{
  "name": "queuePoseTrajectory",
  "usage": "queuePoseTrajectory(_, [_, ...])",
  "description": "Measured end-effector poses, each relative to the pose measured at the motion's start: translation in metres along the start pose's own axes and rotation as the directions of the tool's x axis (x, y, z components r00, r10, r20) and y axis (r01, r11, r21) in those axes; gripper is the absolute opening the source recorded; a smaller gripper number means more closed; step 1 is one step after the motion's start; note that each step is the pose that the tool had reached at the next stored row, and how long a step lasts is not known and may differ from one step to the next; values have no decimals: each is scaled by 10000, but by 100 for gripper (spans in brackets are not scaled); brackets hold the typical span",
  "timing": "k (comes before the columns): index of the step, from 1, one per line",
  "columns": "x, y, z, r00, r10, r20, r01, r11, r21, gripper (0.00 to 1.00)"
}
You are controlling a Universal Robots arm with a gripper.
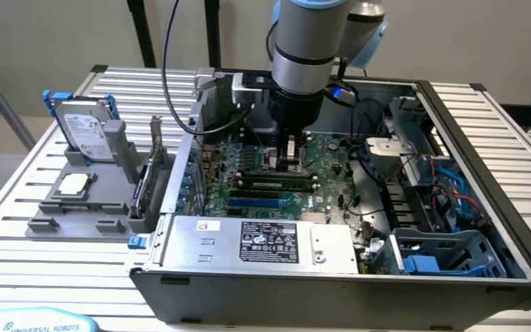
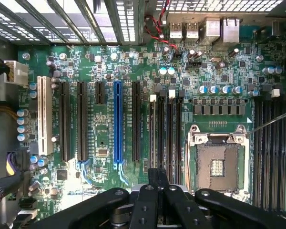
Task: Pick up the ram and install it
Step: 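Press down the ram until it locks into place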
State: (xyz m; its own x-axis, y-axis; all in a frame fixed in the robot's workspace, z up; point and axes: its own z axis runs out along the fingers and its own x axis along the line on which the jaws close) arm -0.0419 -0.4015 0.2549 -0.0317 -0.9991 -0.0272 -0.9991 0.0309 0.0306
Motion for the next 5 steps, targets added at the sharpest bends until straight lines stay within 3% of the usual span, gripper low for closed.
queuePoseTrajectory(5, [0,0,-1,10000,0,-2,0,10000,-1,11])
